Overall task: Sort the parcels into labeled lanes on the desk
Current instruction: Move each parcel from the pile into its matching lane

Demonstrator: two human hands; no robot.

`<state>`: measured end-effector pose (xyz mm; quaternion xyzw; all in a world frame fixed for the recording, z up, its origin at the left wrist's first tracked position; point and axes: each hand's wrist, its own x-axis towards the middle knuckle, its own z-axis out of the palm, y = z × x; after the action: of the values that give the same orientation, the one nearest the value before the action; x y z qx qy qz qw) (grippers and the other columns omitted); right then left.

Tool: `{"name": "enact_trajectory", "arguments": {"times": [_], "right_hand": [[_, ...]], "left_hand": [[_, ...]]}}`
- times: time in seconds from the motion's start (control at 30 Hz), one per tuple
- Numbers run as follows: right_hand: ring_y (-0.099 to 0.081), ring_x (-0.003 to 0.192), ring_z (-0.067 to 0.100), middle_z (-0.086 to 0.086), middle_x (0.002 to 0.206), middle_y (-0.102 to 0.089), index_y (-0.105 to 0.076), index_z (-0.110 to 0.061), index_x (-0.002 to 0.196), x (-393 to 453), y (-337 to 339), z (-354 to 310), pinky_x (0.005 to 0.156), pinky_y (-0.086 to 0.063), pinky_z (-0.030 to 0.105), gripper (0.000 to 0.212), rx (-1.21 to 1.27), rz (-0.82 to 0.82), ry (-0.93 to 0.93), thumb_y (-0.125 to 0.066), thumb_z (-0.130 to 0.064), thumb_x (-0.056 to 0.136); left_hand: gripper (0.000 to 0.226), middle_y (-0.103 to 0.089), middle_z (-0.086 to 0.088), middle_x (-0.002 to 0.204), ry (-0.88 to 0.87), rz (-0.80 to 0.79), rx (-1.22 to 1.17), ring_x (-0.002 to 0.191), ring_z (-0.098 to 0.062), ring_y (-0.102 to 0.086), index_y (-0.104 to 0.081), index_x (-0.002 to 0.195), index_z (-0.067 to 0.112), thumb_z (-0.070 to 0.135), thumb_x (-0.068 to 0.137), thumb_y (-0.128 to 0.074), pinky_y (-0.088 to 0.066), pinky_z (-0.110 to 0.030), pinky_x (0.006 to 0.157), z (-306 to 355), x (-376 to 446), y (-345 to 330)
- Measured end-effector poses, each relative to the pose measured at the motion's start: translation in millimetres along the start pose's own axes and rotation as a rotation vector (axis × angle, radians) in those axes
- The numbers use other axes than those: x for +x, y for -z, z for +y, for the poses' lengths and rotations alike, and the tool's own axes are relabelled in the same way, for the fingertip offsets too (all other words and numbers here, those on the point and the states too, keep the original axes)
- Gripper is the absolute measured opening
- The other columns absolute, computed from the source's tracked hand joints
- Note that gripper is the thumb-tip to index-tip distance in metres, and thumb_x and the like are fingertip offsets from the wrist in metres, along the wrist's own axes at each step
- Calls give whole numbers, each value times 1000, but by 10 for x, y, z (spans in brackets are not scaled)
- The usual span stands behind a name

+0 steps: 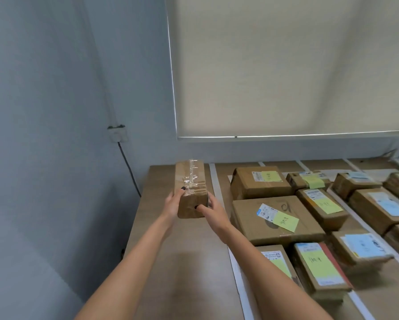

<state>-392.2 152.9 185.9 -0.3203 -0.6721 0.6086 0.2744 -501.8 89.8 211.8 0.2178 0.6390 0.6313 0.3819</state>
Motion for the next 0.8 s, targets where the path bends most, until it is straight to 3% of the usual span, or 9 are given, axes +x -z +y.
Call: {"name": "enact_trajectory", "arguments": {"times": [0.17,0.23,0.3,0.4,0.5,0.6,0.7,0.77,0.8], "right_hand": [[-57,106,6,-6,116,-62,-51,-29,128,-335,167,-142,66,-46,8,44,14,58,9,-53,-16,86],[-54,110,11,-3,121,-58,-48,-27,133,-428,207,-217,73,-42,16,48,79,90,-17,-49,-31,86],[-53,105,13,-7,114,-57,-55,-32,122,-515,239,-277,70,-39,21,44,162,126,-74,-41,-42,81],[-55,97,12,-1,112,-57,-57,-36,108,-626,309,-252,63,-42,19,21,139,186,-65,-40,-32,96],[-58,97,13,9,117,-55,-55,-35,112,-737,389,-147,63,-50,18,23,84,253,-24,-56,-23,92],[-56,96,9,5,120,-49,-49,-32,118,-842,454,-111,59,-51,14,43,16,277,4,-71,-34,81],[-41,113,12,-3,124,-32,-33,-28,135,-890,528,-119,84,-52,26,85,-145,298,30,-79,-50,66],[-38,118,14,-4,129,-29,-17,-30,143,-939,563,-148,95,-49,36,108,-109,250,19,-80,-56,59],[-41,117,14,-4,130,-32,-12,-32,145,-962,582,-168,92,-50,35,114,-54,224,20,-80,-57,57]], "left_hand": [[20,-59,-2,82,-24,-17,3,68,-12,-53,-56,109,13,18,96,-42,-44,-13,48,137,-368,-115],[20,-57,-3,81,-35,-11,27,66,-12,-50,-54,107,13,13,96,-38,-41,-20,53,165,-494,-144],[28,-59,-9,90,-52,-4,44,68,-15,-51,-53,113,14,7,94,-34,-38,-24,58,163,-624,-164],[40,-59,-13,107,-55,-4,44,74,-17,-55,-47,126,18,3,94,-30,-42,-28,61,124,-791,-184],[42,-60,-12,111,-45,-14,21,82,-20,-57,-45,131,18,4,94,-30,-44,-28,65,58,-932,-238],[37,-64,-19,111,-30,-35,-30,87,-28,-61,-51,126,11,13,93,-35,-48,-33,71,-28,-1009,-264],[44,-64,-25,113,-27,-132,-21,99,-40,-63,-51,126,4,33,95,-41,-51,-48,86,-75,-1043,-288],[52,-66,-19,111,-49,-158,16,100,-36,-65,-49,125,5,42,90,-52,-53,-47,87,-78,-1093,-345],[58,-67,-17,111,-56,-156,30,99,-32,-66,-47,125,5,46,86,-57,-54,-43,85,-75,-1122,-375]]}}
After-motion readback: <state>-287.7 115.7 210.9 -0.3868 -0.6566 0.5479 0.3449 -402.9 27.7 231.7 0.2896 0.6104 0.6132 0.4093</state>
